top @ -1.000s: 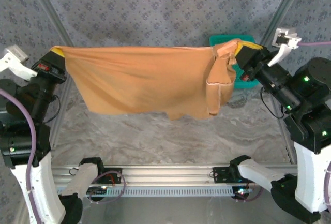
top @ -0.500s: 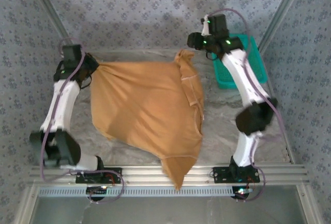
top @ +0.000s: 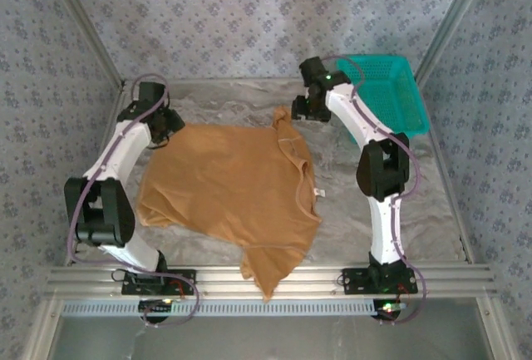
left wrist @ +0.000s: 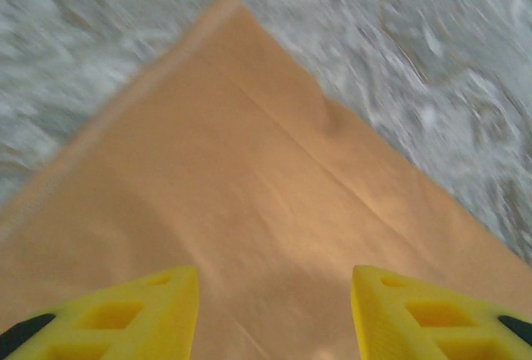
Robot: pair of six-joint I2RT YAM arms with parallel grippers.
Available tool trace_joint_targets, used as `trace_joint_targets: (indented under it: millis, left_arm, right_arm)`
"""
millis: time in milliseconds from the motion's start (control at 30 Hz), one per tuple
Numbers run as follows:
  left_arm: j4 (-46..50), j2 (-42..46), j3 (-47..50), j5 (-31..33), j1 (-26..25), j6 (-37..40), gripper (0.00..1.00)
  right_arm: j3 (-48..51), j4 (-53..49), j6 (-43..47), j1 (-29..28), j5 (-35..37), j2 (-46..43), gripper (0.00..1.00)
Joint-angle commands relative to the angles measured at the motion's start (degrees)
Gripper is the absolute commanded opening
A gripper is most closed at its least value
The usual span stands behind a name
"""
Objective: Fold the inside-out t-shirt
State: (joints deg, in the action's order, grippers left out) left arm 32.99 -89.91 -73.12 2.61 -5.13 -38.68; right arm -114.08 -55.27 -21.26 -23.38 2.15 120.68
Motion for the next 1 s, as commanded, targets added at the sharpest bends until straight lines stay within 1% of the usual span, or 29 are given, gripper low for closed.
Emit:
trace_joint_targets:
  millis: [0,133,233,367,467,500,533,633,667,833,967]
  left_arm:
    - [-5.98,0.48,5.49,-7.65,-0.07,-3.29,0.49]
    - [-6.93,-2.88,7.57,-9.00,-0.06,-3.68,0.46]
    - [-6.69,-5.52,7.87,-9.51,0.11,-3.00,0.46]
    - [-7.78,-7.68,9.66,-10.31,2.32,-4.22,0.44]
    - [-9.49,-8.09,11.78,-11.70,4.81,-5.50,0.43]
    - [-9.76,-8.09,12.35,-11.80,5.27,-5.69,0.42]
    - [-9.95,-8.01,12.81,-11.58,5.84,-5.84,0.42]
    - [-9.84,-8.08,13.74,-10.85,6.96,-5.97,0.41]
    - [-9.48,-8.24,13.75,-10.43,7.19,-5.97,0.41]
    - [-7.09,-9.29,13.80,-7.49,8.42,-5.08,0.37]
    - [-5.84,-7.45,15.16,-2.78,8.53,-4.56,0.36]
  right_arm:
    - [4.26,3.90,5.17,-3.46,4.73,-1.48,0.62]
    - [4.51,1.21,6.81,-6.59,6.02,3.39,0.63]
    - [6.87,1.31,7.96,-8.73,9.22,5.28,0.64]
    - [9.68,3.33,8.25,-8.83,12.57,6.44,0.63]
    - [10.63,4.19,8.54,-8.40,11.77,7.17,0.59]
    - [10.95,4.40,8.51,-8.24,11.36,7.33,0.56]
    - [11.33,4.67,8.60,-8.03,10.89,7.46,0.47]
    - [11.72,4.32,8.30,-6.76,10.88,7.26,0.04]
    - [11.89,3.91,8.10,-6.24,11.48,6.69,0.00]
    - [13.05,3.57,7.92,-2.17,11.36,1.48,0.00]
    - [15.59,3.58,6.57,1.87,10.07,-0.62,0.00]
